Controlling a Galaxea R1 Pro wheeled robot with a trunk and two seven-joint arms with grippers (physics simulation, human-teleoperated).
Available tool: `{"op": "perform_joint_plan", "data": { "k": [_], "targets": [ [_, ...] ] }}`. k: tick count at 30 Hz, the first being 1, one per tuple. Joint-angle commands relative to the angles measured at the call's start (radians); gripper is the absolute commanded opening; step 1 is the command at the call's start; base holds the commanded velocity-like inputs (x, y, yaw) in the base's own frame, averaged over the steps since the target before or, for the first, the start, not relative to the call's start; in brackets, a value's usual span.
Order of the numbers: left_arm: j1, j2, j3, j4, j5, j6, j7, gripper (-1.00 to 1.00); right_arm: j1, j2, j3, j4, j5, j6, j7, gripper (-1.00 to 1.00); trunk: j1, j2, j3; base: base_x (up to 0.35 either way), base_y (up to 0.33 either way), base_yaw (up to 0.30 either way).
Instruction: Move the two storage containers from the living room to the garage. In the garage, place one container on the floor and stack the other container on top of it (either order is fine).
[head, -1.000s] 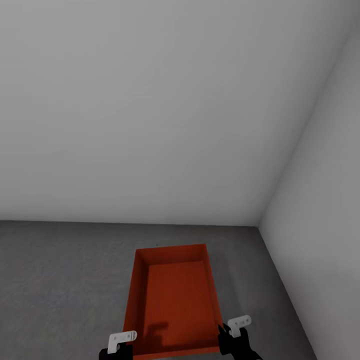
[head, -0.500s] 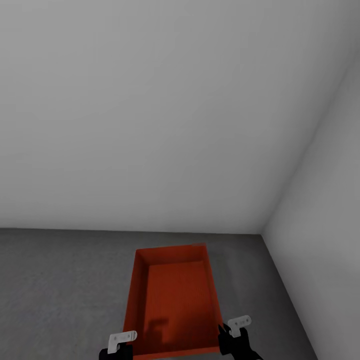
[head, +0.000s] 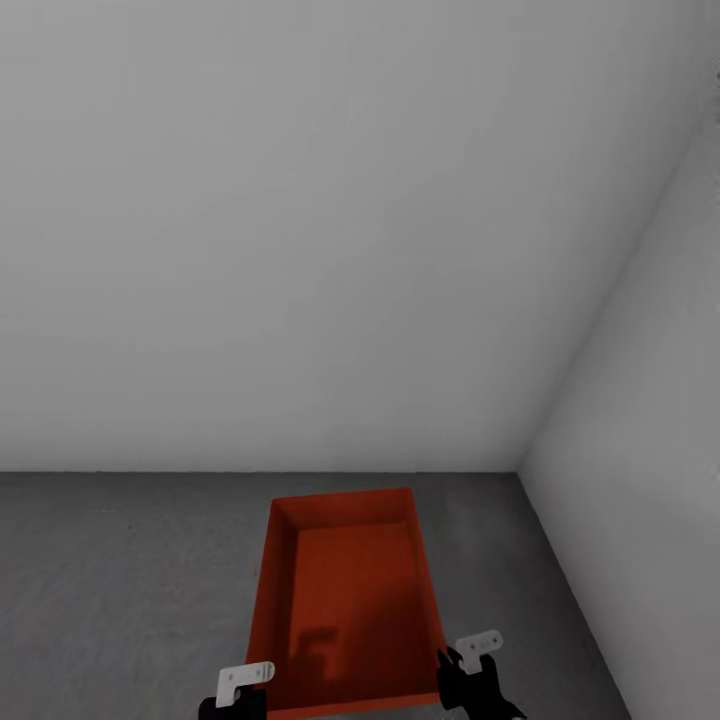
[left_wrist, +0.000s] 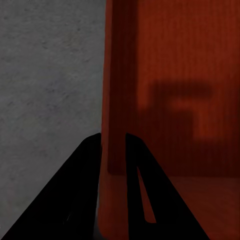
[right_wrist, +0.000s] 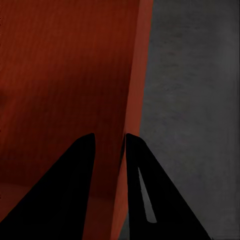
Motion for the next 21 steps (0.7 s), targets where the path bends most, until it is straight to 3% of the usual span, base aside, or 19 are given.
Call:
{"op": "perform_joint_plan", "data": {
  "k": [1,21],
  "targets": [
    [0.000,-0.008,0.007,0.003,0.010,-0.003,-0.009,-1.00,-0.001,0.065,-0.012,-0.002,-0.009,-0.066,0.007,-1.00,0.000,-0.001,-0.001,0.000,0.000,-0.082],
    [0.000,-0.008,0.006,0.003,0.012,-0.006,-0.015,-1.00,-0.001,0.065,-0.011,-0.002,-0.009,-0.066,0.007,-1.00,0.000,-0.001,-0.001,0.000,0.000,-0.007]
  ]
}}
